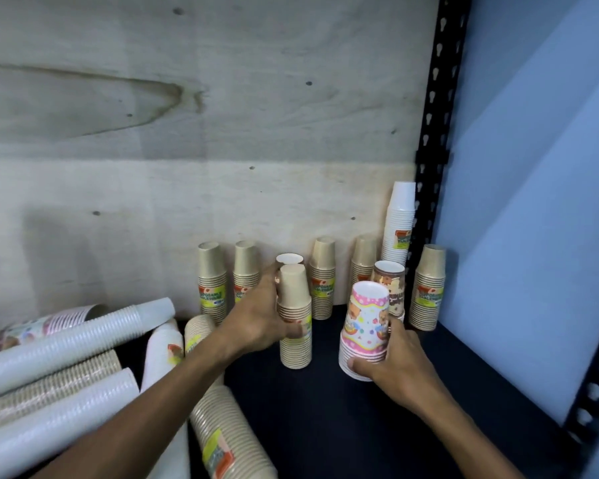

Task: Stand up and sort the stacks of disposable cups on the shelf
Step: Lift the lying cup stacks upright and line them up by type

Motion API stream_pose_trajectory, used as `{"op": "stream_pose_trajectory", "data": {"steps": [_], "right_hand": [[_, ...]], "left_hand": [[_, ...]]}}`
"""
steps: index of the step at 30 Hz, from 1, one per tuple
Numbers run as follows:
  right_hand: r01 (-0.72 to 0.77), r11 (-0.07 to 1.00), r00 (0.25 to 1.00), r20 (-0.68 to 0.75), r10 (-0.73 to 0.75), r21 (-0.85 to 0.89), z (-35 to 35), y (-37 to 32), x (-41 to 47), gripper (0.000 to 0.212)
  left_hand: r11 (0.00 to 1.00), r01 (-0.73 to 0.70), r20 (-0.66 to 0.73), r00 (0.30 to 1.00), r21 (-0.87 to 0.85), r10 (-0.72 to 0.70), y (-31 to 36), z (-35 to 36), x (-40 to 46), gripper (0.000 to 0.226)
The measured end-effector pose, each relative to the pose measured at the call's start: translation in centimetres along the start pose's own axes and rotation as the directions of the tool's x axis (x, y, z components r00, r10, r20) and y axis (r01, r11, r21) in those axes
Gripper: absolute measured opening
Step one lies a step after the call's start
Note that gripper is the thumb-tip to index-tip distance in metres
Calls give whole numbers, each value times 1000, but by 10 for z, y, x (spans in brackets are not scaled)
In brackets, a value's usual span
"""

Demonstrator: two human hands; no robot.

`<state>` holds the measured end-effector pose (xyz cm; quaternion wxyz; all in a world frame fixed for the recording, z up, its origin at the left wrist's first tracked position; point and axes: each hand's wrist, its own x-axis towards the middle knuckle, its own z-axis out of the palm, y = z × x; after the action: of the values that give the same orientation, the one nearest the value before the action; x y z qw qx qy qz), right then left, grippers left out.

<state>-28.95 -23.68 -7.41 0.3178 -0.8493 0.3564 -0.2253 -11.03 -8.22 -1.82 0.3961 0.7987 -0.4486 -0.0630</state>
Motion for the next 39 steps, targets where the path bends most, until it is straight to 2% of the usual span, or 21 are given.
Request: {"op": "stream_pose_trajectory", "data": {"steps": [2, 5, 6, 14, 29, 34, 39], "right_hand": [[7, 1000, 1000, -15, -7, -2, 4, -1, 1, 94], [15, 1000, 998, -53, -16, -15, 9, -3, 5, 92], [19, 1000, 998, -68, -20, -17, 10, -3, 6, 91], [76, 995, 988, -132, -84, -60, 24, -10, 17, 76], [88, 995, 970, -224, -98, -50, 43, -10, 24, 83], [84, 995, 969, -228, -93, -50, 46, -8, 25, 82], [72, 996, 964, -253, -82, -47, 46, -11, 18, 79]], "left_hand": [[998, 52, 36, 998, 25, -52, -12, 12, -2, 105], [989, 94, 68, 992, 118, -102, -24, 26, -6, 76], [989, 87, 77, 992, 122, -97, -25, 28, -5, 73], [986, 73, 138, 986, 150, -94, -23, 31, 13, 70], [989, 62, 111, 991, 135, -77, -32, 40, 24, 72], [989, 88, 120, 988, 116, -102, -28, 38, 23, 74], [987, 110, 168, 977, 119, -129, -20, 28, 19, 67]]}}
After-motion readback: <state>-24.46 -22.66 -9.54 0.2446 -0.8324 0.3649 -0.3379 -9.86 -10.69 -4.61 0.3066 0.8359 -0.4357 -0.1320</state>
